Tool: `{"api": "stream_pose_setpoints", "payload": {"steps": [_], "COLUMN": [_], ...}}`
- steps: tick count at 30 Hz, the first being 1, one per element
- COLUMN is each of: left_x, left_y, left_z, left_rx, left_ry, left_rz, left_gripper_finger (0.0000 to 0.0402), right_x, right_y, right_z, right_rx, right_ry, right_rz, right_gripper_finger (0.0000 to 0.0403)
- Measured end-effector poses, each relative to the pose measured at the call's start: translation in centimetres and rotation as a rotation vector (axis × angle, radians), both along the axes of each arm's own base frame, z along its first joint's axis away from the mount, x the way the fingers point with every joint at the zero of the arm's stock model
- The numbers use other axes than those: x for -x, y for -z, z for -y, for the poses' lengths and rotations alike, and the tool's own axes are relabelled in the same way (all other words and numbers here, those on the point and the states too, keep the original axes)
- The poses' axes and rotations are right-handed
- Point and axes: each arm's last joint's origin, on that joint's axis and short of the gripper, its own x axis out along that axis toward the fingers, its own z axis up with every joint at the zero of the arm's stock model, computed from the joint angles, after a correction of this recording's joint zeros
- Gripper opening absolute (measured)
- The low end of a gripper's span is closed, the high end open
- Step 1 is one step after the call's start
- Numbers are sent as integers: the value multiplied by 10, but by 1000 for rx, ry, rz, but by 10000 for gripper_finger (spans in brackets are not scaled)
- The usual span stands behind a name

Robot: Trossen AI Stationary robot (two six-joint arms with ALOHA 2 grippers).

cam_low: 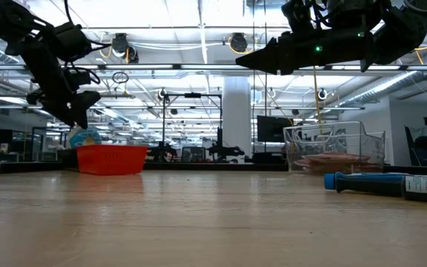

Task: Pick & Place Food Item
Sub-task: Put the blue donut into the black bin, then put the top green food coloring bottle into the red bin

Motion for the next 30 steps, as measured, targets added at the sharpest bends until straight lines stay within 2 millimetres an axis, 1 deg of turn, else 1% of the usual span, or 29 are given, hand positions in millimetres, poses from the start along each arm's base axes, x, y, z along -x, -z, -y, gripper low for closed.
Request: {"api": "stream_pose_setpoints", "payload": {"steps": [5, 11, 16, 22, 26, 30], "left_x": [-2, -3, -4, -5, -8, -15], "left_y": [0, -2, -4, -8, -18, -36], "left_z": [2, 5, 5, 4, 4, 5], "left_rx": [-36, -116, -150, -171, -177, -165], "left_ry": [-6, -90, -101, -109, -111, -68], "left_rz": [-56, -137, -164, -134, -81, 24], "left_gripper_finger": [186, 159, 153, 156, 157, 157], "right_x": [0, 0, 0, 0, 0, 0], "right_y": [0, 0, 0, 0, 0, 0], "right_z": [0, 0, 0, 0, 0, 0], "right_rx": [0, 0, 0, 0, 0, 0], "right_ry": [0, 0, 0, 0, 1, 2], "right_rz": [0, 0, 0, 0, 0, 0], "right_gripper_finger": [226, 226, 226, 226, 226, 226]}}
